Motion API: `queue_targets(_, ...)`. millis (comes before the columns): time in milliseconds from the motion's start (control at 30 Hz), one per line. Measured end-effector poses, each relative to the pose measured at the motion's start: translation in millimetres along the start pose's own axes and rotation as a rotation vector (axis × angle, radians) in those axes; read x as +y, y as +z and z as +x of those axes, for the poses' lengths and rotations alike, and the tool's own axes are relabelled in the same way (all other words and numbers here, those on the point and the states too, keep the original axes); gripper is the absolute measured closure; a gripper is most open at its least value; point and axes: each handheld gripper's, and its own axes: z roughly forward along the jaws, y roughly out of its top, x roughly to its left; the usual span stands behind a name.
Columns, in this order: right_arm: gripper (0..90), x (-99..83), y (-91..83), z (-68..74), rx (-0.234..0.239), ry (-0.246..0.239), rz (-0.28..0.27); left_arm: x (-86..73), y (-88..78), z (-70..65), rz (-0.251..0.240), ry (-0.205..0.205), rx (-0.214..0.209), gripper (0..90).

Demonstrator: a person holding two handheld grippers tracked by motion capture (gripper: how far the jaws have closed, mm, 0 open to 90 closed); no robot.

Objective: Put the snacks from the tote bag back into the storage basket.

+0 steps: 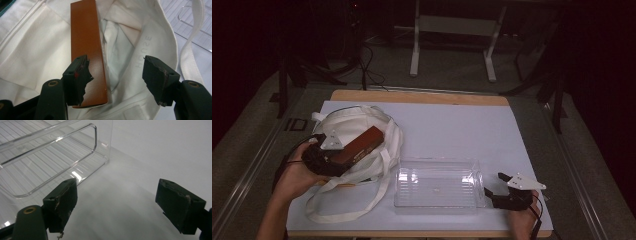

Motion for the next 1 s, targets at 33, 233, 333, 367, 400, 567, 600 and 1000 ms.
queue_targets(33,17.7,0.0,0.0,0.0,0.0,-0.001,0.0,-0.1,1.0,0.3,0.002,-0.004,0.001,37.9)
queue_targets(233,17.7,0.0,-0.1,0.0,0.0,-0.001,-0.001,-0.3,3.8,4.6,0.007,-0.018,0.007,37.5)
queue_targets(333,17.7,0.0,0.1,0.2,0.0,-0.001,0.001,-0.5,6.5,6.3,0.016,-0.028,0.015,37.4)
queue_targets(367,17.7,0.0,0.1,0.3,-0.001,-0.001,0.001,-0.4,7.3,6.9,0.019,-0.032,0.015,37.4)
queue_targets(400,17.7,0.0,0.0,0.3,-0.001,-0.002,0.0,-0.2,7.9,7.6,0.023,-0.032,0.015,37.2)
queue_targets(567,17.7,0.0,0.0,0.1,0.0,-0.002,0.0,1.8,10.6,10.5,0.045,-0.044,0.023,37.0)
queue_targets(600,17.7,0.0,0.0,0.2,0.0,-0.001,0.001,2.3,10.9,10.8,0.049,-0.043,0.024,37.0)
queue_targets(1000,17.7,0.1,0.1,0.2,0.001,-0.001,0.002,-0.1,19.4,19.8,0.086,-0.069,0.033,37.0)
